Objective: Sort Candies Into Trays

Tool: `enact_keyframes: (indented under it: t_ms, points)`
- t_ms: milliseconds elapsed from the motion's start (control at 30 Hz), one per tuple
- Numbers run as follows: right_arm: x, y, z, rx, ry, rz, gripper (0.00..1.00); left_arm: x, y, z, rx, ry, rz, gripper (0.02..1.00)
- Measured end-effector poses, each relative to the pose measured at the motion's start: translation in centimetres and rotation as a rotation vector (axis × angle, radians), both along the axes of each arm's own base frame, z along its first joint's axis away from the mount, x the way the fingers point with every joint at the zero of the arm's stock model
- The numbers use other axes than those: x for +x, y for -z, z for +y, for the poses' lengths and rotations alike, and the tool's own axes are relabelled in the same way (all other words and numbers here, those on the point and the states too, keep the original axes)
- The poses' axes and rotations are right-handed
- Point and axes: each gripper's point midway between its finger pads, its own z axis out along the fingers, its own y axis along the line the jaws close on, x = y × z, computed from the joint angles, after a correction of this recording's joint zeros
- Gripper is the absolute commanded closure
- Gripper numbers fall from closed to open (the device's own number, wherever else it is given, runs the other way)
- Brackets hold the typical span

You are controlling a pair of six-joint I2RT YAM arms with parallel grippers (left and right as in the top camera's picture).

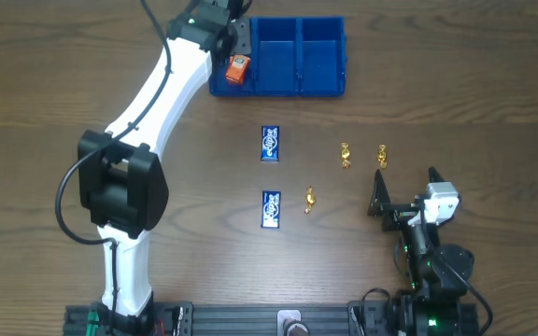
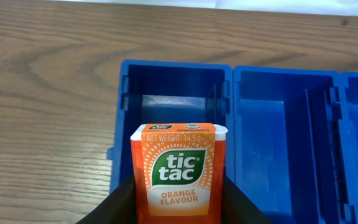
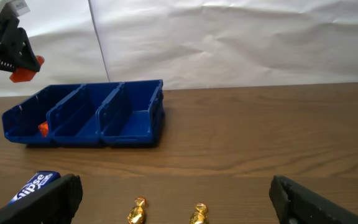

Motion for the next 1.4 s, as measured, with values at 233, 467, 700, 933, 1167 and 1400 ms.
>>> enact_keyframes:
  t_ms: [233,467,700,933,1167,1400]
  points:
    - [0.0,0.0,0.0,0.0,0.0,0.0,0.001,0.1,0.5,-0.2,-0.02,0.04,0.017,0.7]
    - [0.0,0.0,0.0,0.0,0.0,0.0,0.003,0.2,3.3,-0.2,-0.003,0.057,0.068,0.566]
    - [0.0,0.0,0.0,0.0,0.0,0.0,0.003,0.2,3.4,-0.1,0.0,0.062,0.073,0.255]
    - [0.0,0.0,0.0,0.0,0.0,0.0,0.003,-2.8,-5.8,4.9,-0.009,-0.016,-0.067,0.121]
    - [0.0,0.0,0.0,0.0,0.0,0.0,0.003,-18.2,-26.0,14.1,-0.1,-0.114,-0.724,0.018]
    - [0.0,0.0,0.0,0.0,0.0,-0.001,0.003,-26.6,-16.3,17.7,-0.039,-0.12,-0.793,0.02]
